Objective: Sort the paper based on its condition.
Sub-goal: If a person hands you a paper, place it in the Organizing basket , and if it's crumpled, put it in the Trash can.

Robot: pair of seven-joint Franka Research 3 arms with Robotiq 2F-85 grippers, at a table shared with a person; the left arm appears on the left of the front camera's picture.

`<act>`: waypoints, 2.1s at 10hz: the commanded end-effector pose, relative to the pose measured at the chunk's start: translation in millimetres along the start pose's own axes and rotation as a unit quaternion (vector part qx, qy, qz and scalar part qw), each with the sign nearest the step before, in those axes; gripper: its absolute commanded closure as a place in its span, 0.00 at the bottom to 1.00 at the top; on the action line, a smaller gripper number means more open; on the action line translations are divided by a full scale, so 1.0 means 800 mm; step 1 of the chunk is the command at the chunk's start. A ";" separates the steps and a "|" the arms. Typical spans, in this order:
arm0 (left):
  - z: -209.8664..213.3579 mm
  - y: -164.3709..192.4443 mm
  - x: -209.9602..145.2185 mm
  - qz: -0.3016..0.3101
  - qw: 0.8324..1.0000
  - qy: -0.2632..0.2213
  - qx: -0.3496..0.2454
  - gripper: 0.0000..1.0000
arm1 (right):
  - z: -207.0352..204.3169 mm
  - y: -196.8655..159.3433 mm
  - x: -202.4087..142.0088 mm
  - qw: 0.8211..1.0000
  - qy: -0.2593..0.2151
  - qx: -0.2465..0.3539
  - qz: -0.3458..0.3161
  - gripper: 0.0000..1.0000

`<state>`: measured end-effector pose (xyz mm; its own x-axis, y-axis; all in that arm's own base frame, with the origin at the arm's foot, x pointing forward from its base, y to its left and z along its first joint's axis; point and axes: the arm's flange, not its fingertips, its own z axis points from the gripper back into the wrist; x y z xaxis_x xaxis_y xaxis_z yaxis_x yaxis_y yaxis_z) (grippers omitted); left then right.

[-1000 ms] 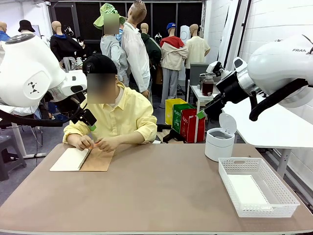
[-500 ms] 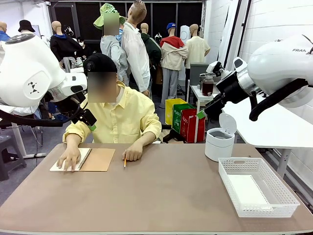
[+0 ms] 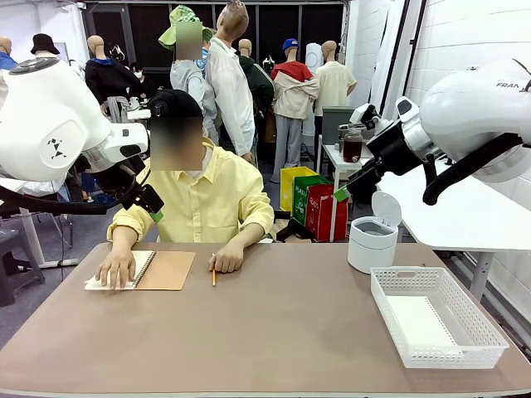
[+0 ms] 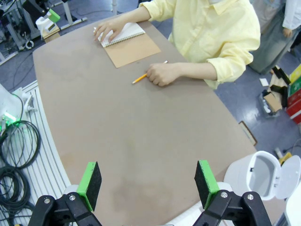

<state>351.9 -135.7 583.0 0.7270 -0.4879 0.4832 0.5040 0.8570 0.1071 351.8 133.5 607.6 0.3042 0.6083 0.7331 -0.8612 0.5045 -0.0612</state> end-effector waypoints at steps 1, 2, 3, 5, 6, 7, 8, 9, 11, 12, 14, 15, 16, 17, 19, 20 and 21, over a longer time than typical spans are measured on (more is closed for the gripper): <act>0.000 0.001 0.000 0.000 1.000 -0.003 -0.001 0.00 | -0.001 0.000 -0.001 1.000 0.004 0.002 0.004 0.00; 0.000 0.001 0.000 0.000 1.000 -0.003 -0.001 0.00 | -0.001 0.000 -0.001 1.000 0.004 0.002 0.004 0.00; 0.000 0.001 0.000 0.000 1.000 -0.003 -0.001 0.00 | -0.001 0.000 -0.001 1.000 0.004 0.002 0.004 0.00; 0.000 0.001 0.000 0.000 1.000 -0.003 -0.001 0.00 | -0.001 0.000 -0.001 1.000 0.004 0.002 0.004 0.00; 0.000 0.001 0.000 0.000 1.000 -0.003 -0.001 0.00 | -0.001 0.000 -0.001 1.000 0.004 0.002 0.004 0.00; 0.000 0.001 0.000 0.000 1.000 -0.003 -0.001 0.00 | -0.001 0.000 -0.001 1.000 0.004 0.002 0.004 0.00; 0.000 0.001 0.000 0.000 1.000 -0.003 -0.001 0.00 | -0.001 0.000 -0.001 1.000 0.004 0.002 0.004 0.00; 0.000 0.001 0.000 0.000 1.000 -0.003 -0.001 0.00 | -0.001 0.000 -0.001 1.000 0.004 0.002 0.004 0.00; 0.000 0.001 0.000 0.000 1.000 -0.003 -0.001 0.00 | -0.001 0.000 -0.001 1.000 0.004 0.002 0.004 0.00; 0.000 0.001 0.000 0.000 1.000 -0.003 -0.001 0.00 | -0.001 0.000 -0.001 1.000 0.004 0.002 0.004 0.00; 0.000 0.001 0.000 0.000 1.000 -0.003 -0.001 0.00 | -0.001 0.000 -0.001 1.000 0.004 0.002 0.004 0.00; 0.000 0.001 0.000 0.000 1.000 -0.003 -0.001 0.00 | -0.001 0.000 -0.001 1.000 0.004 0.002 0.004 0.00; 0.000 0.001 0.000 0.000 1.000 -0.003 -0.001 0.00 | -0.001 0.000 -0.001 1.000 0.004 0.002 0.004 0.00; 0.000 0.001 0.000 0.000 1.000 -0.003 -0.001 0.00 | -0.001 0.000 -0.001 1.000 0.004 0.002 0.004 0.00; 0.000 0.001 0.000 0.000 1.000 -0.003 -0.001 0.00 | -0.001 0.000 -0.001 1.000 0.004 0.002 0.004 0.00; 0.000 0.001 0.000 0.000 1.000 -0.003 -0.001 0.00 | -0.001 0.000 -0.001 1.000 0.004 0.002 0.004 0.00; 0.000 0.001 0.000 0.000 1.000 -0.003 -0.001 0.00 | -0.001 0.000 -0.001 1.000 0.004 0.002 0.004 0.00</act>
<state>351.9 -135.7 583.0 0.7270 -0.4879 0.4832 0.5040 0.8570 0.1072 351.8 133.5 607.6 0.3042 0.6083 0.7331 -0.8612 0.5045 -0.0613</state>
